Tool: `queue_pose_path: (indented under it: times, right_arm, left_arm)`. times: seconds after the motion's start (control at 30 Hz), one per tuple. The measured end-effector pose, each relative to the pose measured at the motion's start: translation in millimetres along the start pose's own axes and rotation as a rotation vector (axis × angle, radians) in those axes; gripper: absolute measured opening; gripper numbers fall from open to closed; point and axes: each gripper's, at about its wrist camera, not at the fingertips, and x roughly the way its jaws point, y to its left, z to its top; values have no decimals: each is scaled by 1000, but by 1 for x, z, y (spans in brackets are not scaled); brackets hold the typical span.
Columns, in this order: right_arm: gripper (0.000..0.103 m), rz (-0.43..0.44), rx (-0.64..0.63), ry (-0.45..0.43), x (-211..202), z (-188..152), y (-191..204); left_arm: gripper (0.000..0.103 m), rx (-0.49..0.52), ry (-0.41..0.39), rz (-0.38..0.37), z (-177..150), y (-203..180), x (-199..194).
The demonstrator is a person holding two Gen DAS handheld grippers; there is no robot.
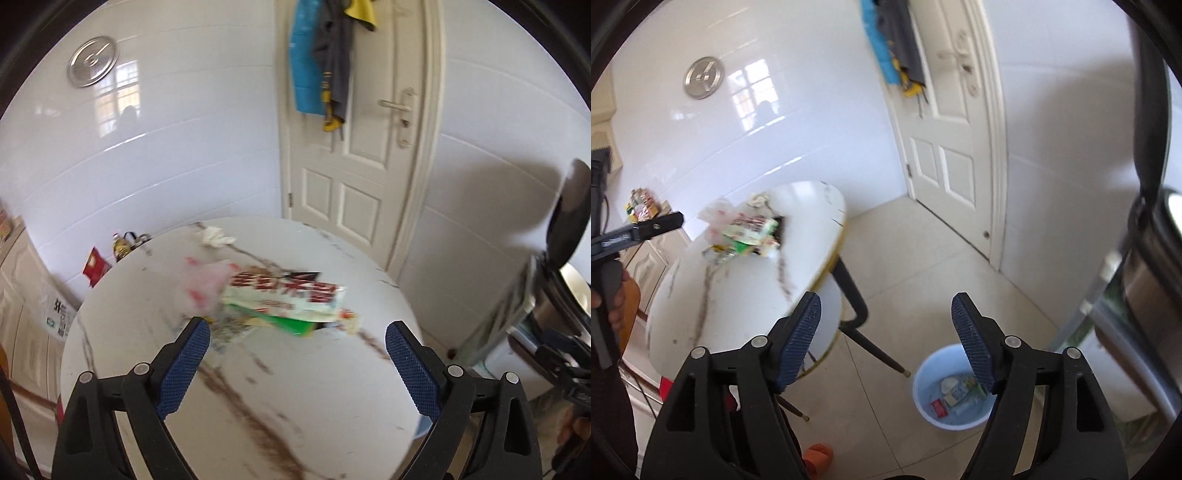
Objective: Collect trash
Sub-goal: 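Move both tools back over the table, then grasp the white barcode wrapper with the left tool while the right grasps the colourful snack packet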
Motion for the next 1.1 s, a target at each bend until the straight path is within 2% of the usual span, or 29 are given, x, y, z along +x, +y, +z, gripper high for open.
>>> queue_pose_path:
  times: [0.1,0.2,0.43,0.73,0.8,0.9,0.93,0.97,1.03,1.1]
  right_arm:
    - [78,0,-43,-14,-2,11,24]
    - [79,14,-89,-6,9,21,52]
    - [79,42,-176,70,71,33,116]
    - [78,62,-253,196,152,29,149]
    - [78,70,-268,213,162,32,153]
    - [78,85,-295,224,177,38,159]
    - [78,89,-302,226,180,40,160]
    - [78,92,-310,231,184,41,161]
    - [78,101,-329,245,192,44,164]
    - [78,98,-341,254,198,46,166]
  left_arm:
    - [95,-24,28,25,-7,26,0]
    - [95,-24,85,35,-17,48,11]
    - [94,56,231,36,-41,61,66]
    - [84,84,294,-8,-24,77,116]
    - [77,89,305,-32,-19,76,125]
    - [72,90,305,-54,-12,79,135]
    - [66,88,305,-65,-10,81,137]
    - [55,85,301,-88,-9,84,139]
    - [46,96,295,-100,-7,86,139]
    - [22,89,290,-111,-7,93,140]
